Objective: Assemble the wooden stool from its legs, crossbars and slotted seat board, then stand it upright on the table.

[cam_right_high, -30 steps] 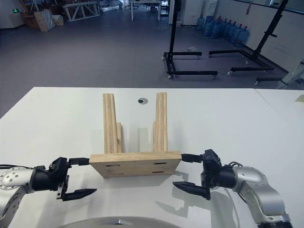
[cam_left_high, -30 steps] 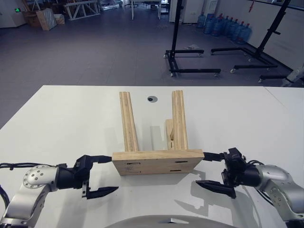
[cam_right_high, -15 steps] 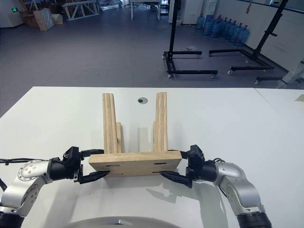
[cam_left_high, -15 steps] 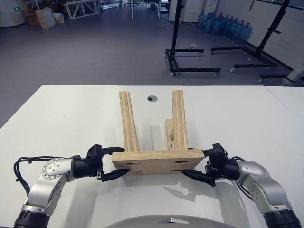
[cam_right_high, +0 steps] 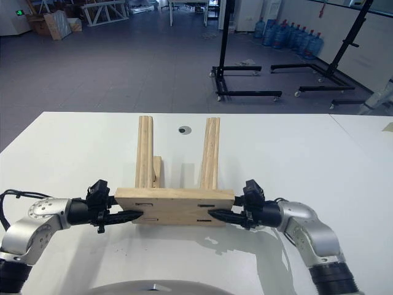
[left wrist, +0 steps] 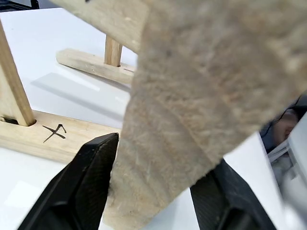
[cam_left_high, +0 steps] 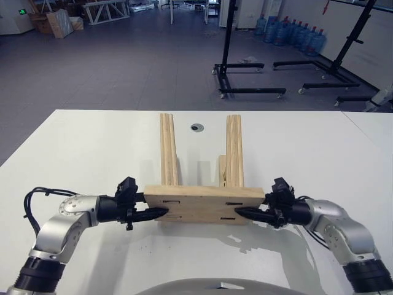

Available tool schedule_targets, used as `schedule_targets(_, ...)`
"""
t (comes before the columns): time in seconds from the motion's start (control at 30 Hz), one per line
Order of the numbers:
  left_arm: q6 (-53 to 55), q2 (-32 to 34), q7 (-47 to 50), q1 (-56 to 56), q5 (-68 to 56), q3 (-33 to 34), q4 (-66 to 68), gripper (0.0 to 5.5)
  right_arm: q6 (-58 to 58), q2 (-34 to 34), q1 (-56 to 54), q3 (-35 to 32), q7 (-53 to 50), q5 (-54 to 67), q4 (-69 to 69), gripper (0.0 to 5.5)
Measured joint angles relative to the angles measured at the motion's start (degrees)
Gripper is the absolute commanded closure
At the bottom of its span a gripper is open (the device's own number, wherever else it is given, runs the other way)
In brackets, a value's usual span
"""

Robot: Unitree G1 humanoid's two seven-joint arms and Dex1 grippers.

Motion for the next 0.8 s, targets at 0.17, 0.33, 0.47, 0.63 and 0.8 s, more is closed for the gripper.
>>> schedule_targets(0.17, 19.6, -0.7, 9.5, -9.7, -13.8, 7.3, -2.7, 3.31, 18.3, -0.6, -9.3, -7.5, -12.6, 15.3, -3.0, 3.49)
schedule_targets(0.33, 38.3, -7.0, 29.1, -27.0, -28.0, 17.3, 6.8, 3.32, 32.4, 4.3, -23.3, -14.9, -38.0, 37.0, 5.1, 3.72)
schedule_targets(0.47, 44.3, -12.8, 45.3, -37.9, -33.7, 24.3, 16.0, 3.35, 31.7, 10.1, -31.7, -16.5, -61.2, 52.5, 13.1, 3.88)
schedule_targets(0.63, 48.6, -17.4, 63.9, -43.5, -38.7, 30.6, 19.5, 3.36, 26.8, 13.8, -34.5, -16.6, -84.9, 67.1, 14.5, 3.96)
schedule_targets(0.8, 46.3, -24.0, 93.1, -49.3, -43.3, 34.9, 19.8, 3.71, 21.7, 15.4, -37.9, -14.6, -99.2, 72.6, 16.9, 3.99)
